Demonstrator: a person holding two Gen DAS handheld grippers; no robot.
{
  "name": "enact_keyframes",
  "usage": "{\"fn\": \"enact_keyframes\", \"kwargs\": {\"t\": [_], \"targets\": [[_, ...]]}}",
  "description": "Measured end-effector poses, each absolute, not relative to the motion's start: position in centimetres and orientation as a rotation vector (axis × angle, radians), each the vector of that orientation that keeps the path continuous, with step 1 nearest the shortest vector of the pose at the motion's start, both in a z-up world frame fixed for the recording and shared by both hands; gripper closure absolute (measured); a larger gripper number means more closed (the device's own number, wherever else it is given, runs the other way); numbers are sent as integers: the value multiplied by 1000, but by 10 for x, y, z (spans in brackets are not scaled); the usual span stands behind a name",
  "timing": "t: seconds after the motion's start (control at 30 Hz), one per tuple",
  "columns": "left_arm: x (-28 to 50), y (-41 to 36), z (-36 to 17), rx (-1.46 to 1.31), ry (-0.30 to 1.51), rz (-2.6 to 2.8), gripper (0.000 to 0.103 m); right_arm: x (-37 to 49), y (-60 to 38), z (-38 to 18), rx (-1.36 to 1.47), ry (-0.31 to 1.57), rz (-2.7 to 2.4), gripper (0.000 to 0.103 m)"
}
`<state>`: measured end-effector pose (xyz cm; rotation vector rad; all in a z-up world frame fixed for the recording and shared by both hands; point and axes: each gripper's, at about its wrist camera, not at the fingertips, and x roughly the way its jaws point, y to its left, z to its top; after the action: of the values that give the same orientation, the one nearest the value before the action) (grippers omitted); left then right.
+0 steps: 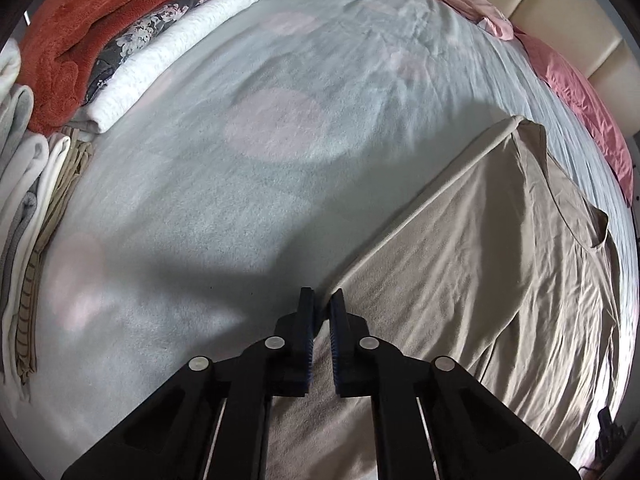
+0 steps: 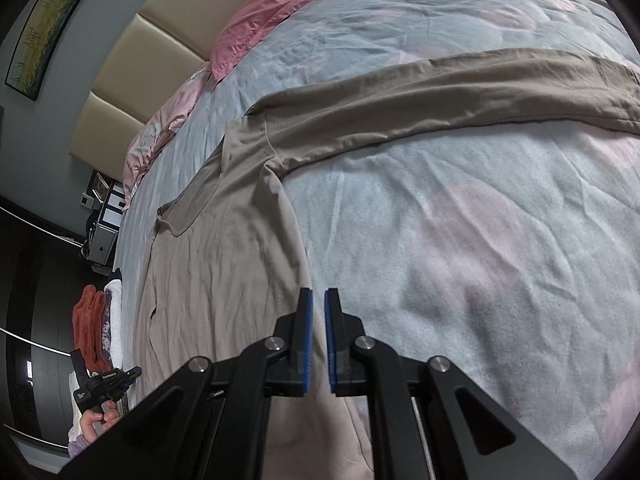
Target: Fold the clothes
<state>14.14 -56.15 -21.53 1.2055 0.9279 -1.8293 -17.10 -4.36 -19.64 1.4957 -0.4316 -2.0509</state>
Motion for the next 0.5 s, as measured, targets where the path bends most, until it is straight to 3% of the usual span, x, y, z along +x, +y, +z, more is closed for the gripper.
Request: {"fn": "enact_keyframes", "kwargs": {"t": [0.33, 0.5], "targets": [[113, -610, -172, 1111, 721, -1866, 103, -183, -70, -206, 1461, -271, -2063, 95], [107, -611, -178, 1250, 747, -1974, 99, -195, -76, -212, 1449, -287, -2049, 95]]}}
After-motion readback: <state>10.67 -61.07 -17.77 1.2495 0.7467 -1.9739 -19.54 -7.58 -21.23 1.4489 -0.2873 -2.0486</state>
